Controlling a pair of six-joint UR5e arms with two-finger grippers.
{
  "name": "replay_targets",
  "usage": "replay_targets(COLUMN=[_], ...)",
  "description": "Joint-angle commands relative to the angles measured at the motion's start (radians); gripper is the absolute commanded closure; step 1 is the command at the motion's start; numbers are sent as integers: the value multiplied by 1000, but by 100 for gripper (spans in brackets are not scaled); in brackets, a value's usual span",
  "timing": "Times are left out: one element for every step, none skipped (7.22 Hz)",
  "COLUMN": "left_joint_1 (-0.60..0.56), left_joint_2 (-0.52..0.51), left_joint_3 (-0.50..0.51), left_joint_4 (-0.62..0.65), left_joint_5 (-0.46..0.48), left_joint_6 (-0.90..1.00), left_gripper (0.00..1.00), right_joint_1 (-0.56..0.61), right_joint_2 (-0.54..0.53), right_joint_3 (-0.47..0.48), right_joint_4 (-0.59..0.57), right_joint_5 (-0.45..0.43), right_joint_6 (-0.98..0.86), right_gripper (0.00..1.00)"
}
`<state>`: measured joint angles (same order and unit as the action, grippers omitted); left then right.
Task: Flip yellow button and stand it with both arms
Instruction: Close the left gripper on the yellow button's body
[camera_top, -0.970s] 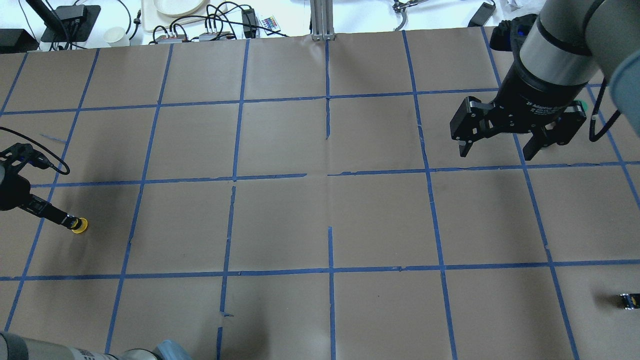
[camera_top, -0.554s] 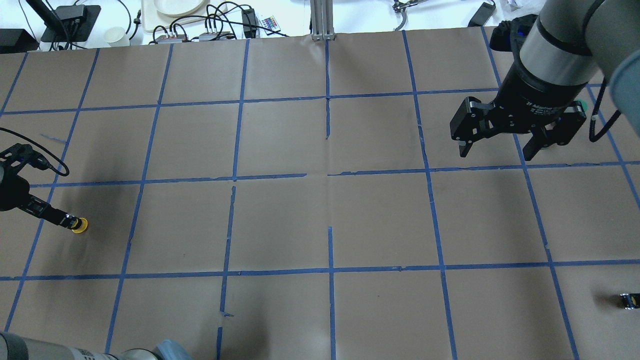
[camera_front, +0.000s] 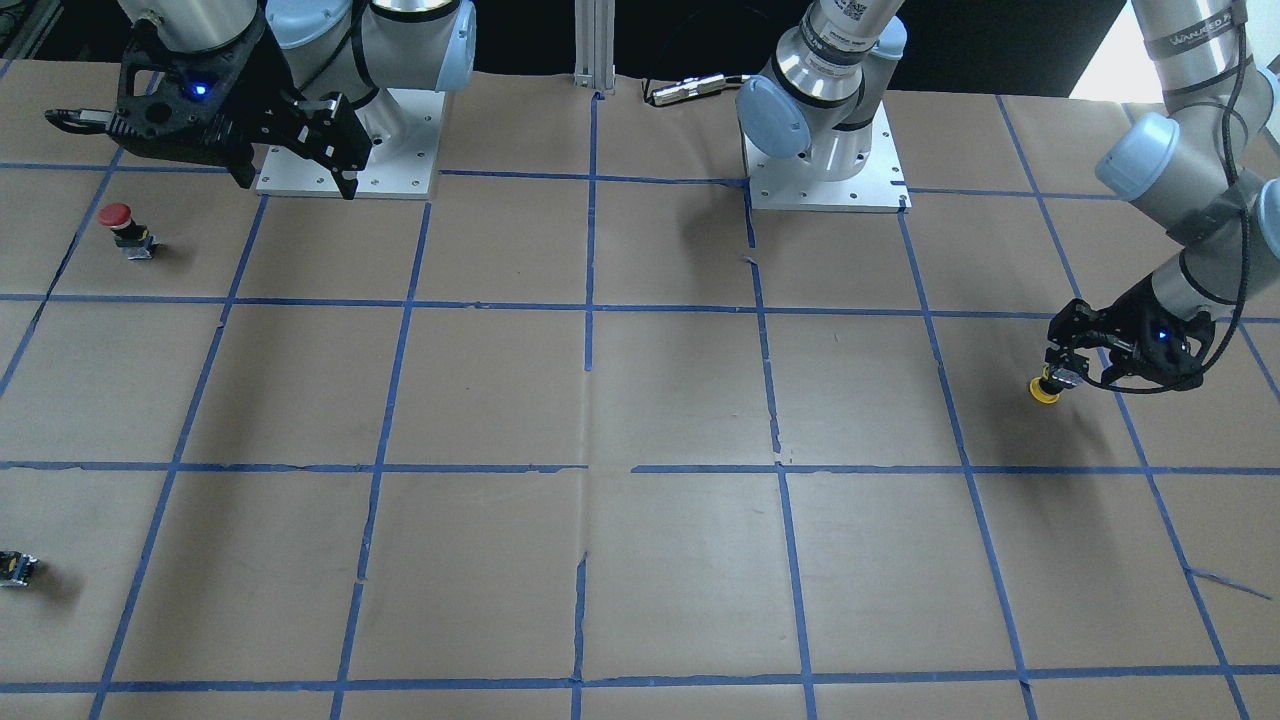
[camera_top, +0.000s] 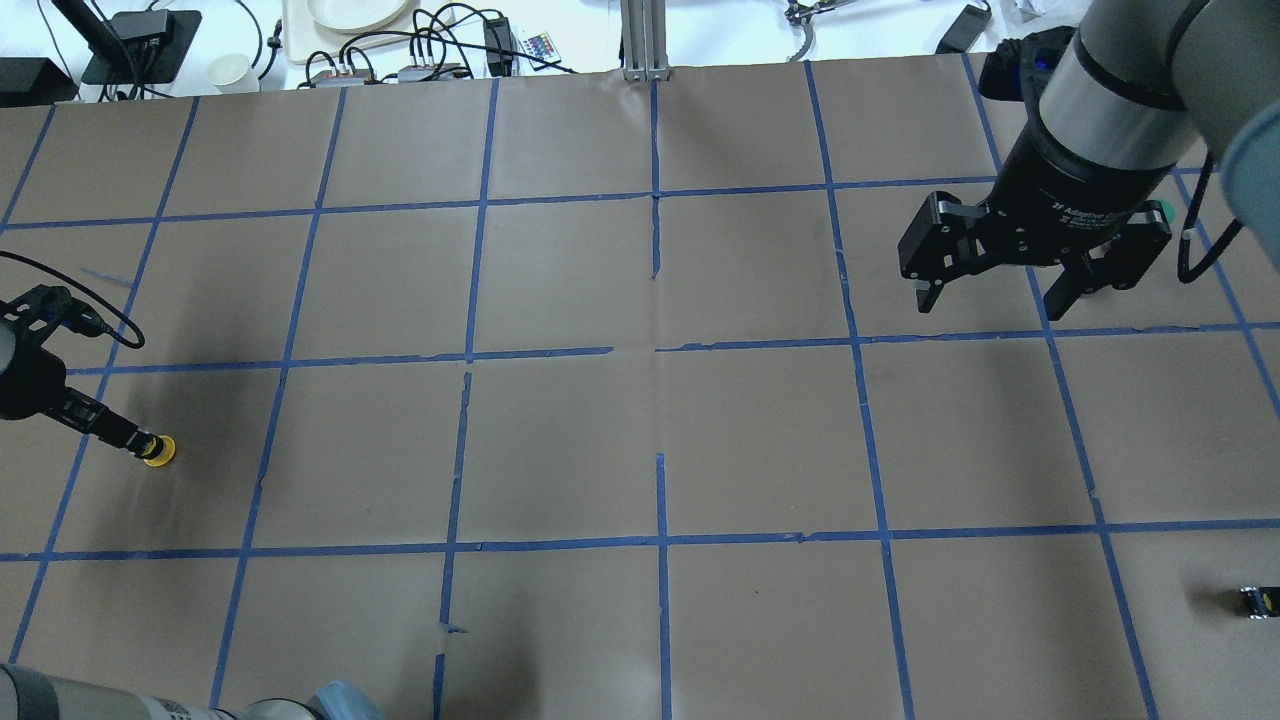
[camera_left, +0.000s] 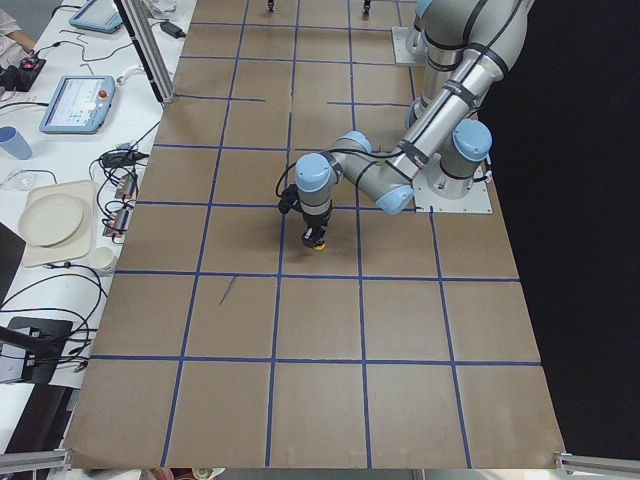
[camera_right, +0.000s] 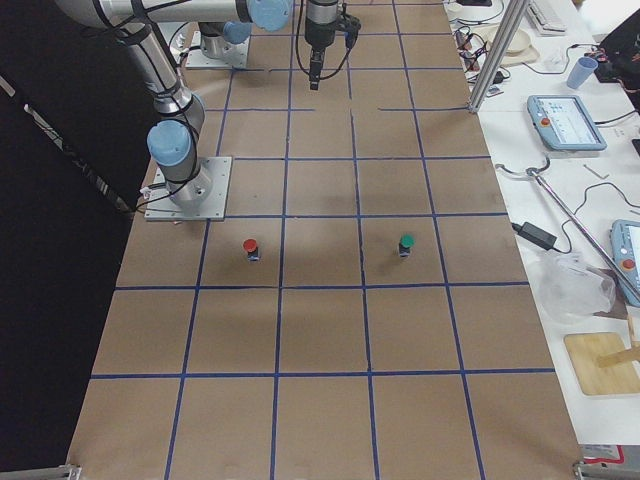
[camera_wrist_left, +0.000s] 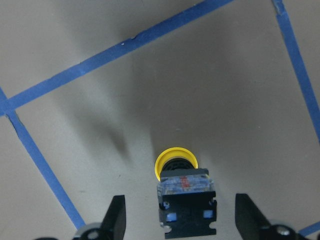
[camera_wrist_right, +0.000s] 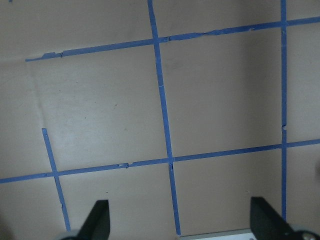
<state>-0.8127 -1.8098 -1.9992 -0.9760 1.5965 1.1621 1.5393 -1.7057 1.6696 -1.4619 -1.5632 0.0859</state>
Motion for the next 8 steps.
replay_targets(left_joint_1=[0,-2,-3,-5,-17,-25,-29,-28], left_joint_2=[-3,-2,3,4,10,10,14,14], left_joint_3=[-10,-10,-9,-9,-7,-7,-9,-9], left_joint_4=[8,5,5,3,5,3,2,2], left_joint_5=[0,3,3,5,10,5,8,13], left_joint_6=[-54,-77,-84,-85,-84,-85,-91,-91], left_gripper=[25,29,31,31,33,33,40,52], right_joint_1=[1,1,-1,-1,-1,-1,-1,-1], right_joint_2=[0,0,0,0,0,0,0,0], right_joint_3=[1,1,-1,1,1,1,-1,-1], right_joint_4=[0,0,0,0,0,0,0,0], right_joint_5=[2,0,-1,-1,-1,-1,-1,-1], right_joint_6=[0,0,-1,0,-1,-1,0,-1], right_gripper=[0,0,0,0,0,0,0,0])
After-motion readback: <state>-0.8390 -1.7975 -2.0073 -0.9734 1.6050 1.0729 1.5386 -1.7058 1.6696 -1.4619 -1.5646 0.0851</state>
